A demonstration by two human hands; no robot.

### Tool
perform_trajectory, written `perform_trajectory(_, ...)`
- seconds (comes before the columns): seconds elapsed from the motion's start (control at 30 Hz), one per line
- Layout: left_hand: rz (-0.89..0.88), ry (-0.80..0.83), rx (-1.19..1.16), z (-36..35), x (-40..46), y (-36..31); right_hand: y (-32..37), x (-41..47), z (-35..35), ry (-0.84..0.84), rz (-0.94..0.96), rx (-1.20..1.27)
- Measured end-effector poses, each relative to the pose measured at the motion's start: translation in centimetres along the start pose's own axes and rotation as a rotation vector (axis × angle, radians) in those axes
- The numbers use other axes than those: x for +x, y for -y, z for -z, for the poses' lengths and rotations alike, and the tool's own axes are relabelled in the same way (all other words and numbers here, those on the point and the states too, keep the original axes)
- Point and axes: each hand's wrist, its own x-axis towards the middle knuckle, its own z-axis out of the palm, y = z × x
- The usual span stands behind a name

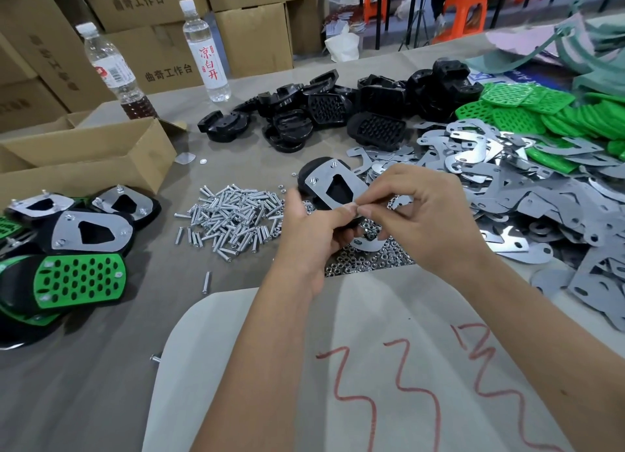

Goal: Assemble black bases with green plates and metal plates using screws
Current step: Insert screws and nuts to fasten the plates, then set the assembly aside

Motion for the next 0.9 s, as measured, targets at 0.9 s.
perform_trajectory(0.9, 0.028, 0.016, -0.026, 0.04, 0.34, 0.38, -0.20, -0.04, -0.25, -0.018, 0.029, -0.025)
